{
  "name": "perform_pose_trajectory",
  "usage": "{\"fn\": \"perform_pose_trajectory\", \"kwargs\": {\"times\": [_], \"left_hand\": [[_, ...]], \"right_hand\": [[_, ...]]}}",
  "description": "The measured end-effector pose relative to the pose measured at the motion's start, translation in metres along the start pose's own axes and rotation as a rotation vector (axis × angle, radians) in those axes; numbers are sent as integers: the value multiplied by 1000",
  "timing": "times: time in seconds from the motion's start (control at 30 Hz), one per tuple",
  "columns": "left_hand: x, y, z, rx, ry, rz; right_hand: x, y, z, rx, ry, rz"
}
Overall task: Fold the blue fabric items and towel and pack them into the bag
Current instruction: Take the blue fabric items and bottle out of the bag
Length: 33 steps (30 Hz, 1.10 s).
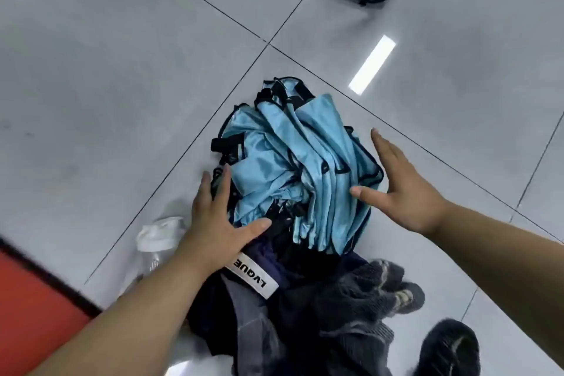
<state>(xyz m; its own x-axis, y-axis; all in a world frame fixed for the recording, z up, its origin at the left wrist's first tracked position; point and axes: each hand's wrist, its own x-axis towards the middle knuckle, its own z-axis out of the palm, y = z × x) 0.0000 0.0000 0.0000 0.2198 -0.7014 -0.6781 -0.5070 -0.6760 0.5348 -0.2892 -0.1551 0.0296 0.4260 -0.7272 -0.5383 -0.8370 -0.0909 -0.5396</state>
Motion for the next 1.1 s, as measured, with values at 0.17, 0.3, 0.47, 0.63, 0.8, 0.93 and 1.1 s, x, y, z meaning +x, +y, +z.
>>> {"fn": "perform_pose_trajectory", "kwargs": {"times": [0.17,0.3,0.47,0.63,0.8,0.93,1.1], "left_hand": [[55,-9,11,-74,144,-26],[87,-16,31,-48,164,-65],[112,-16,53,-147,148,-32],[118,-7,67,-265,175,56],[122,7,73,-317,188,156],[130,23,84,-396,200,220],[131,48,92,-454,209,278]], "right_hand": [[47,37,16,224,50,2],[83,60,22,272,70,-9],[113,80,35,315,22,-23],[120,76,54,525,19,-90],[120,64,73,611,17,-182],[121,58,82,622,44,-230],[123,46,87,653,74,-234]]}}
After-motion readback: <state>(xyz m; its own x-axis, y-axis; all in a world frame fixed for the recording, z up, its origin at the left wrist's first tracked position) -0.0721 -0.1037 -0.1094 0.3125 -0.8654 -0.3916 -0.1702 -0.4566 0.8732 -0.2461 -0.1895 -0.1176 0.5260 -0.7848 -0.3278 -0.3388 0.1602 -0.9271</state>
